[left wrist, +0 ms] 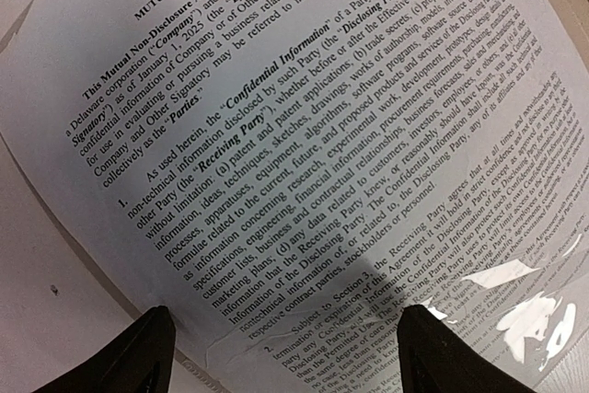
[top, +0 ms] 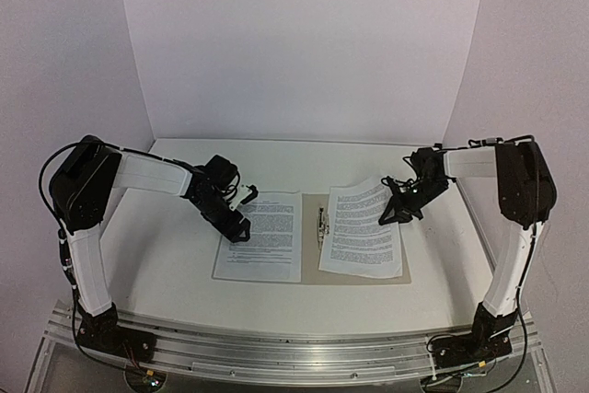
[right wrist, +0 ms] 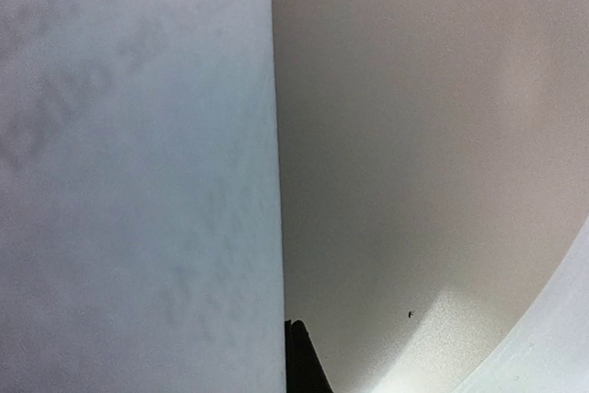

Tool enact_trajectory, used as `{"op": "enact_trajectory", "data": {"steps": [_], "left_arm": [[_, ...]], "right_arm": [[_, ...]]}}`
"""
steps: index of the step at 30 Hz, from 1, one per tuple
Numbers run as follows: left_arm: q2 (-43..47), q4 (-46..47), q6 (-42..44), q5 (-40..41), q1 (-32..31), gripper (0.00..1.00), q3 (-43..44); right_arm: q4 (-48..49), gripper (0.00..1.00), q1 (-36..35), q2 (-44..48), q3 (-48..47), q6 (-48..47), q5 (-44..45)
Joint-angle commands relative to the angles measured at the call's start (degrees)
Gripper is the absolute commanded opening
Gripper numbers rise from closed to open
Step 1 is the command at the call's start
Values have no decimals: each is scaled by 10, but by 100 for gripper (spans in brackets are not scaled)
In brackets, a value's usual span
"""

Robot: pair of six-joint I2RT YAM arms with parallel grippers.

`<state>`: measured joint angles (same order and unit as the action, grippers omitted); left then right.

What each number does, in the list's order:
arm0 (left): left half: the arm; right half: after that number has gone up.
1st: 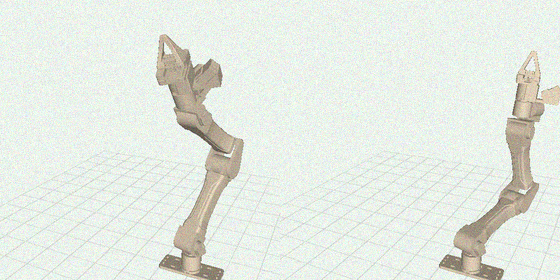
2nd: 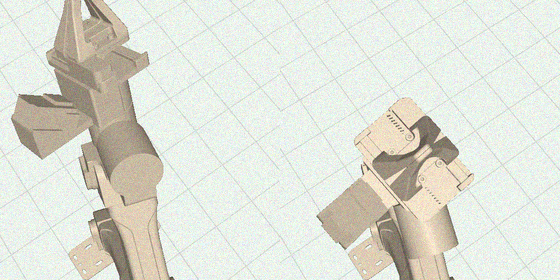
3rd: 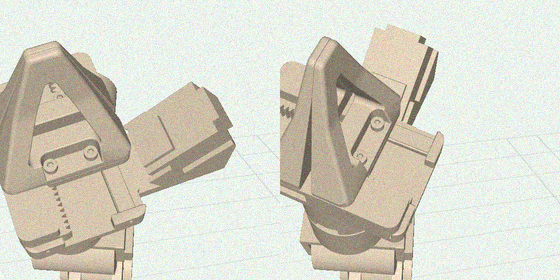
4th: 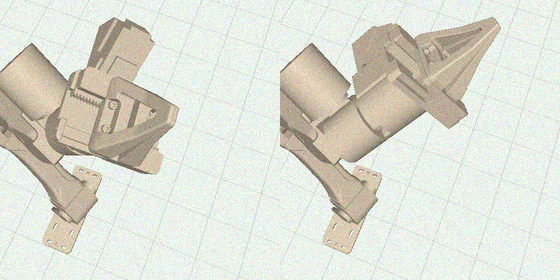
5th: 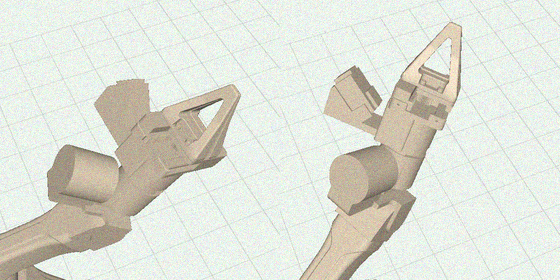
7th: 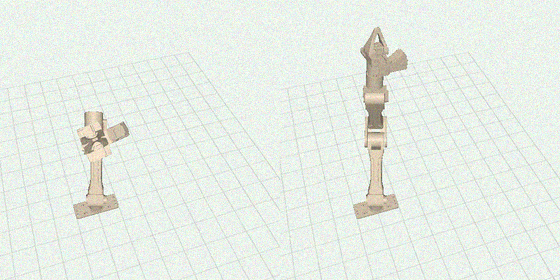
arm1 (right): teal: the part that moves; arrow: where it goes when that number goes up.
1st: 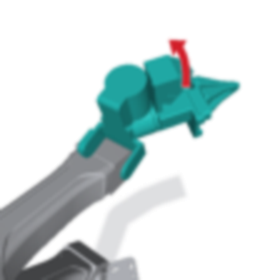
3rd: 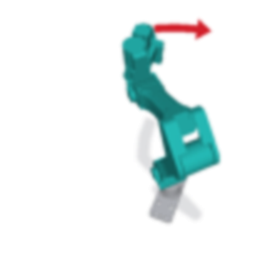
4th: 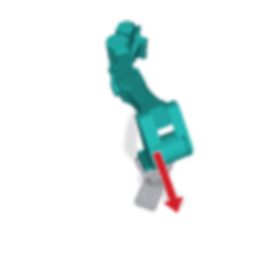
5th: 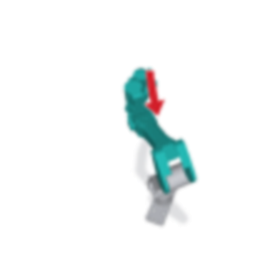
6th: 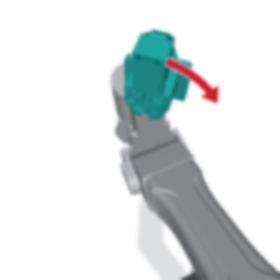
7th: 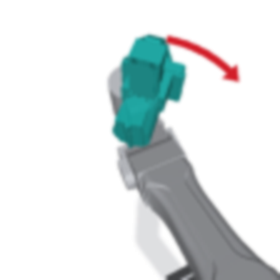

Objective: Put the files into the folder

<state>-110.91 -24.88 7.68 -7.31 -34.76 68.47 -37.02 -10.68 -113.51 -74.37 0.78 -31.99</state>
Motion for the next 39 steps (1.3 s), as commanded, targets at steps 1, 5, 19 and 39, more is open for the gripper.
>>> {"op": "enact_trajectory", "data": {"steps": [1, 5, 19, 39], "left_arm": [[-13, -51, -1, -17, 2, 84, -24], [-14, -51, 0, -17, 2, 84, -24], [-15, -53, 1, -16, 2, 84, -23], [-14, -53, 1, -17, 2, 83, -26]], "right_arm": [[-24, 0, -8, 12, -12, -47, -16], [-42, 0, -17, 33, 2, -71, -8], [-76, 0, -26, -5, -53, -99, 9], [-85, 0, -33, -24, -51, -93, 13]]}}
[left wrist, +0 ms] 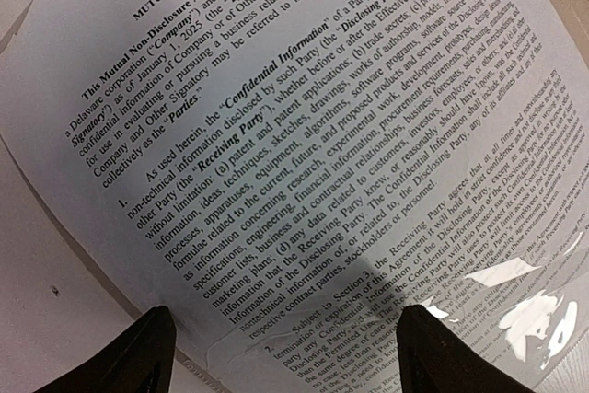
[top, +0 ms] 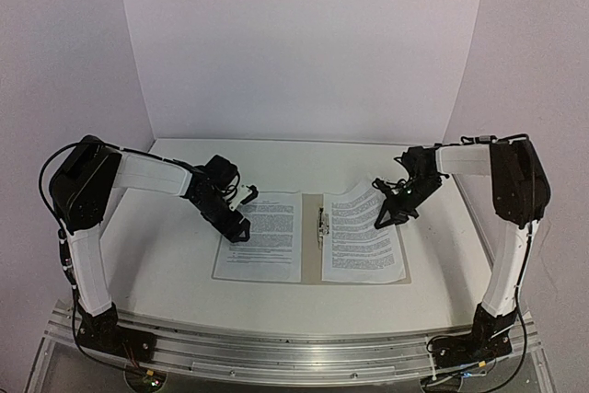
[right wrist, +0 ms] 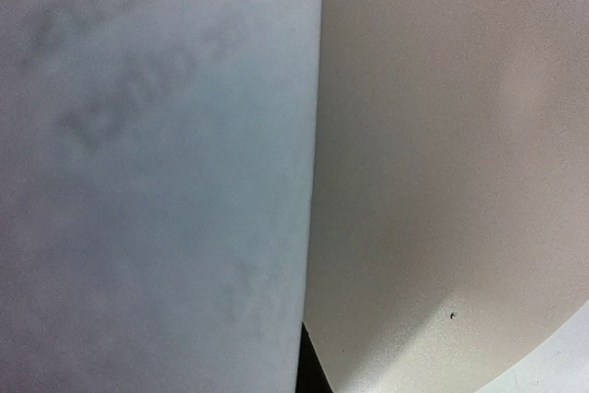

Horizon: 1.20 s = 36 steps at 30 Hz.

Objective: Put the files into the folder

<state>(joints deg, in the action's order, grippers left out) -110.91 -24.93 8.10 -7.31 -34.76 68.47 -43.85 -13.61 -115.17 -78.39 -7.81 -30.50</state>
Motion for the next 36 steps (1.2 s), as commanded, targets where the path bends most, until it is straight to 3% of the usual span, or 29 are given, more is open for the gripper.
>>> {"op": "enact_trajectory", "data": {"steps": [1, 17, 21, 27, 30, 33, 35, 36], "left_arm": [[-14, -53, -3, -17, 2, 83, -26], [-15, -54, -2, -16, 2, 83, -24], [-15, -54, -2, -17, 2, 83, -25], [-14, -54, -2, -18, 2, 83, -26], [-13, -54, -2, -18, 2, 83, -27], [-13, -53, -2, -19, 2, 83, -28], [-13, -53, -2, -20, 2, 83, -28], [-12, -52, -2, -20, 2, 83, -28]], "right_arm": [[-17, 0, -3, -8, -11, -8, -2], [-30, 2, -3, -22, -31, -6, 4], [-31, 15, -4, -27, -35, 3, 4], [-32, 43, -3, -33, -40, 36, 24], [-31, 67, -4, -28, -42, 62, 37], [-30, 82, -3, -23, -44, 75, 53], [-31, 97, -3, -21, -45, 98, 66], [-31, 98, -3, -21, -45, 103, 73]]}}
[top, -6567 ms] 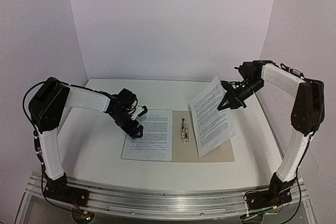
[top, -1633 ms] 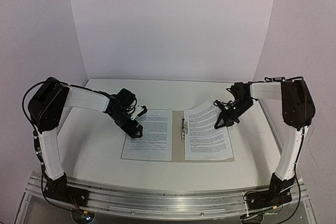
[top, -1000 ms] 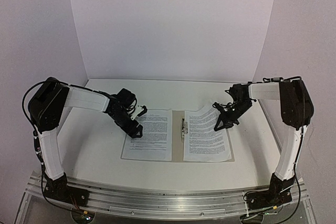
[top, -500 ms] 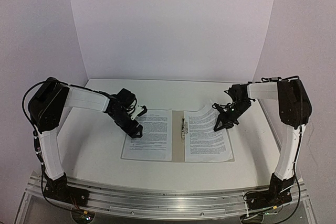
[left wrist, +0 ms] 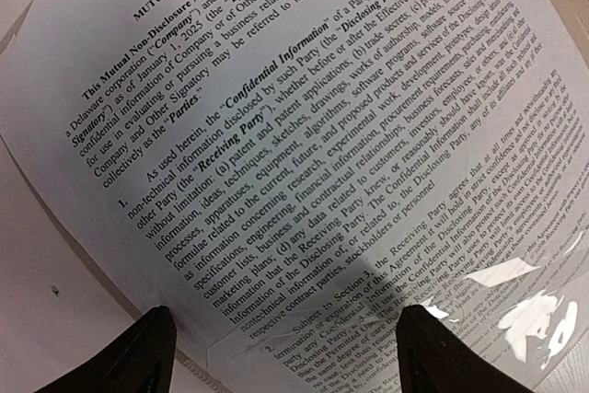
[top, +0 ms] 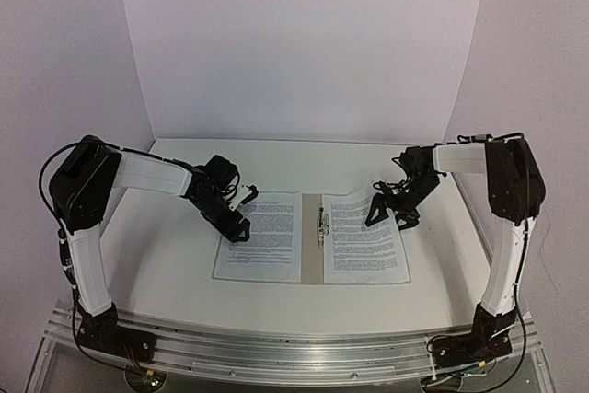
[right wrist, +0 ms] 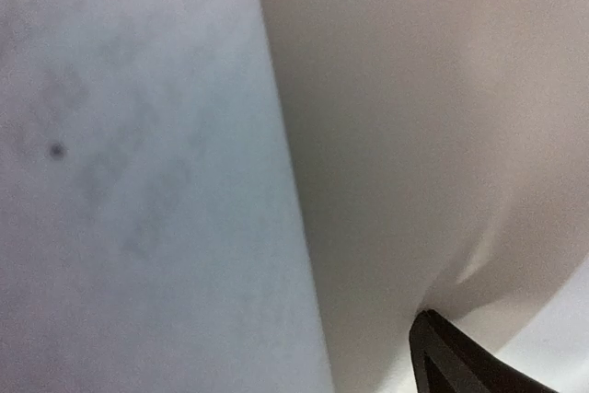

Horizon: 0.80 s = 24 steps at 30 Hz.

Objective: Put the files into the folder

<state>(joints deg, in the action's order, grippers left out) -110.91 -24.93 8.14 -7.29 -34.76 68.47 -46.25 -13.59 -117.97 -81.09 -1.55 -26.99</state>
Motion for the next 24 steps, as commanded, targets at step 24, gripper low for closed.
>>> {"op": "enact_trajectory", "data": {"steps": [24], "left_arm": [[-12, -54, -2, -27, 2, 83, -31]], "right_arm": [[-12, 98, -7, 16, -100, 87, 210]]}}
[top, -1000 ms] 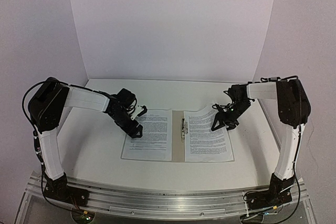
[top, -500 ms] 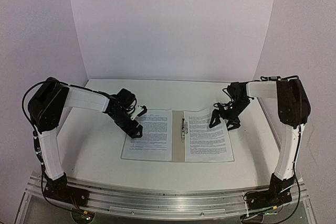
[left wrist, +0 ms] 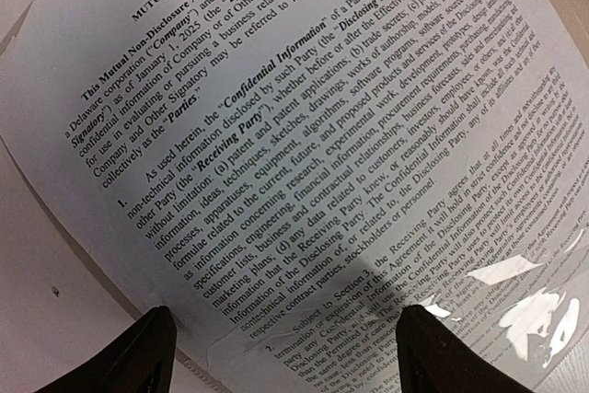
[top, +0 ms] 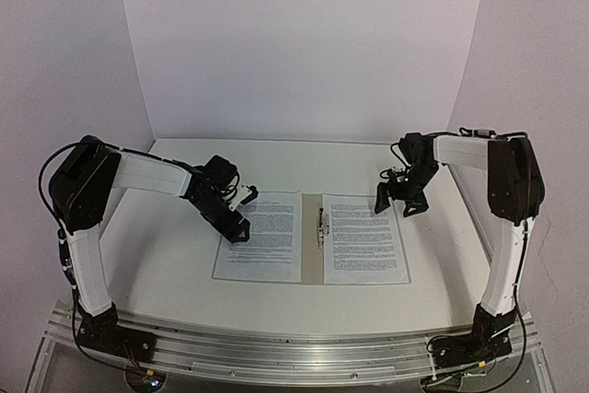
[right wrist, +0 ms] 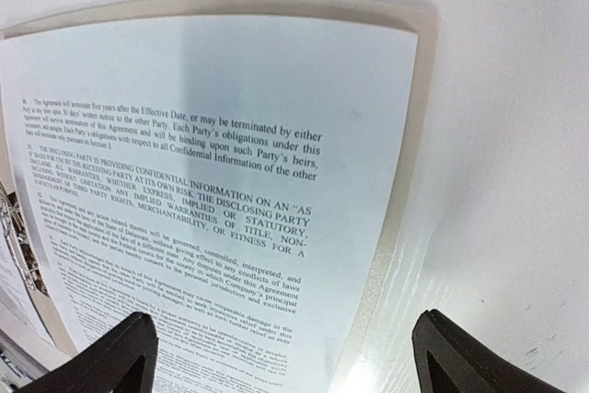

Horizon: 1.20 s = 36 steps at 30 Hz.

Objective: Put the files into the folder

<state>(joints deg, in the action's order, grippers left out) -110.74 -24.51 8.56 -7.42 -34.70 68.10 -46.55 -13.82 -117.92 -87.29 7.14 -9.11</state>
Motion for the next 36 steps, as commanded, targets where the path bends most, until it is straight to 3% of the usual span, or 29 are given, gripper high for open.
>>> {"op": "enact_trajectory", "data": {"steps": [1, 7, 11, 15, 21, 30, 36], "left_arm": [[-14, -58, -6, -26, 1, 83, -26], [-5, -65, 5, -35, 2, 82, -6], [-1, -83, 23, -31, 2, 82, 18], [4, -106, 28, -31, 2, 82, 41], [14, -120, 53, -27, 2, 82, 63], [30, -113, 136, -36, -13, 81, 90], [97, -17, 283, -14, -100, 83, -18]], "right_arm": [[-8, 98, -8, 21, -44, -1, 36], [3, 95, -73, 44, -103, -2, 48], [44, 85, -145, 19, -146, 12, 13], [97, 56, -165, -23, -171, 57, -26], [134, 25, -175, -95, -242, 65, -22], [132, 21, -175, -177, -294, 67, -49], [131, 22, -175, -194, -288, 66, -75]]}}
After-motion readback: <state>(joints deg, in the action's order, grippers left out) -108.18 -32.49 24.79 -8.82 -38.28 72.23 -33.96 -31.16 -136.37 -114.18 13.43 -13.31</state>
